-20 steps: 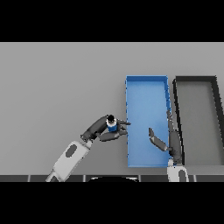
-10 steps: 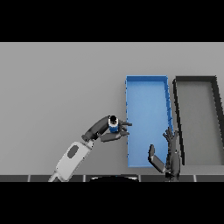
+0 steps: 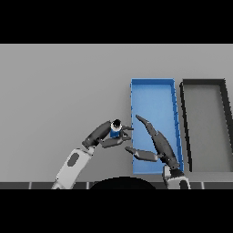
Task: Pick up the blue pipe and place it into the blue bin.
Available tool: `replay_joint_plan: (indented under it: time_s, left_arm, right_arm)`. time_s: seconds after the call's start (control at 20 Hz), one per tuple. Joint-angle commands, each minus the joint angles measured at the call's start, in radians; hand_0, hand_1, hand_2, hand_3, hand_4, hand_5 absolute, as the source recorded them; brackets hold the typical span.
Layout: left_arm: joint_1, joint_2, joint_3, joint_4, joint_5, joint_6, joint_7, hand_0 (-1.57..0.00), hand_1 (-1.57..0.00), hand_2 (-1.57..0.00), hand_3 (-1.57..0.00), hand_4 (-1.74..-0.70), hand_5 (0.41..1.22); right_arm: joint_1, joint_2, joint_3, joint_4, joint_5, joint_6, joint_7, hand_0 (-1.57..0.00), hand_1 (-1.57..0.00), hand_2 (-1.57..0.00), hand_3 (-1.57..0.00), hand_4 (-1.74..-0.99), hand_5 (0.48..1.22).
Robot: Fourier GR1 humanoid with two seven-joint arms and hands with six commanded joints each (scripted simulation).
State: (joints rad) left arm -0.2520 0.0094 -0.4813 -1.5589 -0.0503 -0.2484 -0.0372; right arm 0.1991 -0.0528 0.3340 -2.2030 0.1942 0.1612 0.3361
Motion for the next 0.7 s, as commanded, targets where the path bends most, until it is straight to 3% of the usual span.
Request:
replay_joint_plan:
  time_s: [0.0,0.25,0.65]
  left_arm:
    - [-0.005,-0.001,0.005,-0.007,-0.001,-0.002,0.008,-1.57,-1.57,-1.57,-1.57,-1.47,1.221]
    - [-0.006,-0.006,0.029,0.014,-0.004,-0.036,-0.035,-1.57,-1.57,-1.57,-1.57,-1.47,1.221]
    - [-0.001,-0.038,0.056,0.018,-0.017,-0.067,0.011,-1.57,-1.57,-1.57,-1.57,-1.47,1.221]
  right_arm:
    - [-0.05,0.002,0.01,-0.004,0.001,0.011,0.031,0.0,0.0,-0.05,0.0,-1.296,0.556]
    - [-0.206,0.022,0.051,0.046,-0.034,0.075,0.135,0.0,0.0,-0.04,0.0,-1.282,0.555]
    - [-0.485,0.046,0.027,0.133,-0.073,0.113,0.236,-0.02,-0.03,-0.08,0.0,-1.186,0.521]
